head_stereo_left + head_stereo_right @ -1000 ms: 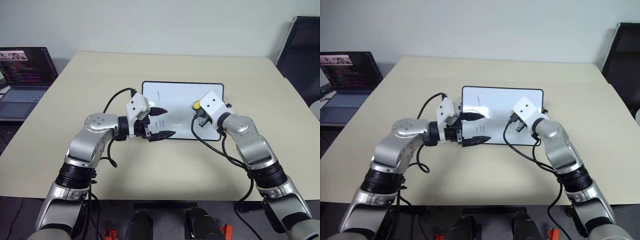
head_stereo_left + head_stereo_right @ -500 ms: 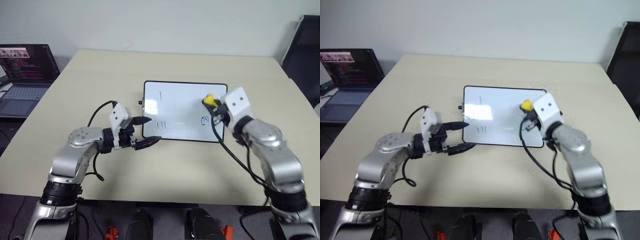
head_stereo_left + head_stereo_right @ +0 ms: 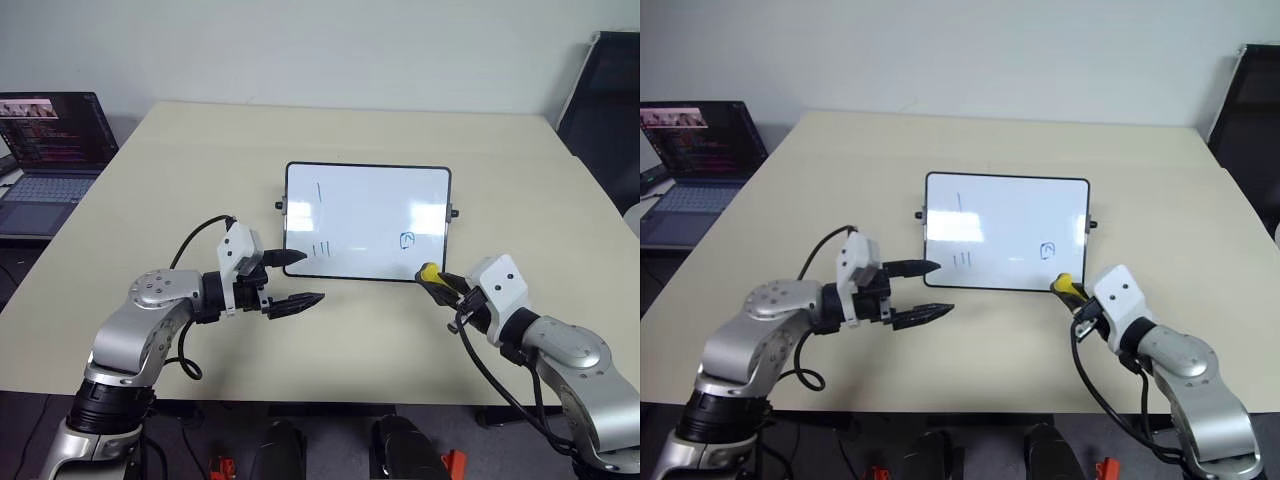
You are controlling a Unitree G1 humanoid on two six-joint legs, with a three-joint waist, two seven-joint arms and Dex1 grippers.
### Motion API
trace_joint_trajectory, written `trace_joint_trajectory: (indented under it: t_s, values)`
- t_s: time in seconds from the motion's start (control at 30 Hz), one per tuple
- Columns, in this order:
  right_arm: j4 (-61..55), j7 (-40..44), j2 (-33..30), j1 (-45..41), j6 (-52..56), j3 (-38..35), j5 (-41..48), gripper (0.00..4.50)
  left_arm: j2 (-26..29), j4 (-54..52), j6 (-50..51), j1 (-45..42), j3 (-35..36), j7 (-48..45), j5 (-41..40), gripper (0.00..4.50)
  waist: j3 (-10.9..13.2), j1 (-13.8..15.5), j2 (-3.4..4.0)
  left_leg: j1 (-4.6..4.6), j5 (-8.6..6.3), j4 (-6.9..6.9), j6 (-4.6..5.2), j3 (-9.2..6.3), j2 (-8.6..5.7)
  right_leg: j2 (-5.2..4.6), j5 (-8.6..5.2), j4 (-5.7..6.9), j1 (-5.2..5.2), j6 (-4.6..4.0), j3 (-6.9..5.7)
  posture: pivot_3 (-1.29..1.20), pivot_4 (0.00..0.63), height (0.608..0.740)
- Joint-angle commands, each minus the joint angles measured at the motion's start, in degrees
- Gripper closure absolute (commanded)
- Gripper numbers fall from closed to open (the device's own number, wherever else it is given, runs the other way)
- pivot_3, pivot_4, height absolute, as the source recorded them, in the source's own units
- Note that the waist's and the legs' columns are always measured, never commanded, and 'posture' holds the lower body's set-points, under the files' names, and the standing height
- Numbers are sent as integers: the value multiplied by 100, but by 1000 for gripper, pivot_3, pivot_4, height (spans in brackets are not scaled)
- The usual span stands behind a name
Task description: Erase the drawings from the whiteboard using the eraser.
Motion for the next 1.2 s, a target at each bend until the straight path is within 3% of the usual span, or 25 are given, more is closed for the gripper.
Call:
trace_joint_trajectory:
  t_s: [0.03, 0.17, 0.37, 0.5, 0.77, 0.93, 1.17, 1.2]
  values:
    - [82, -218, -42, 70, -323, 35, -191, 4171, 71, -104, -116, -101, 12, -27, -6, 0, 0, 1, 0, 0, 0, 0, 0, 0, 0, 0, 0, -1, 0, 0, 0, 0, 150, 740]
    - [81, -287, -36, 149, -351, 164, -223, 4455, 74, -66, -183, -103, -5, -30, 51, 0, 0, 2, 0, -1, 0, -2, 0, 1, 0, 0, 0, -3, -1, 1, 0, 0, 150, 740]
    - [161, -503, -146, -24, -542, 262, -530, 4455, 20, -23, -374, -192, -50, 11, 166, 0, 0, 1, 0, -1, 0, 0, 0, 0, 0, 0, 0, -2, 1, 0, 1, 0, 150, 740]
    - [34, -532, -38, -419, -101, 161, -285, 4455, -24, 170, -204, -645, 32, -29, -41, 0, 3, 3, -6, -2, 0, 12, 0, -2, 0, 1, 1, 3, 2, -1, 0, 0, 150, 740]
    - [-644, 85, -326, 254, 455, -944, 668, 4455, 65, -118, -205, -497, -380, -362, -24, 0, 3, 22, -5, -7, -7, -4, -7, -2, 0, 1, -1, -3, 4, 24, -3, 0, 150, 740]
    - [-865, 595, -910, 467, 753, -1205, 1174, 2885, 139, -198, -137, -633, -511, -592, -93, 0, 3, 15, -5, -2, -6, 8, -7, -3, 0, 2, -7, 1, 7, 4, -2, 0, 150, 740]
    - [-334, 925, -1519, 11, 602, -676, 1302, 439, 242, -161, -354, -562, -729, -950, 47, 0, 4, -1, -7, 2, -6, 34, -7, 2, -1, -1, -3, -3, 20, 2, 6, 0, 150, 740]
    - [-169, 1001, -1583, -124, 522, -529, 1296, 439, 226, -137, -373, -574, -734, -952, 53, 0, 4, 0, -9, 2, -6, 34, -7, 2, -2, -2, -3, -5, 20, 2, 6, 0, 150, 740]
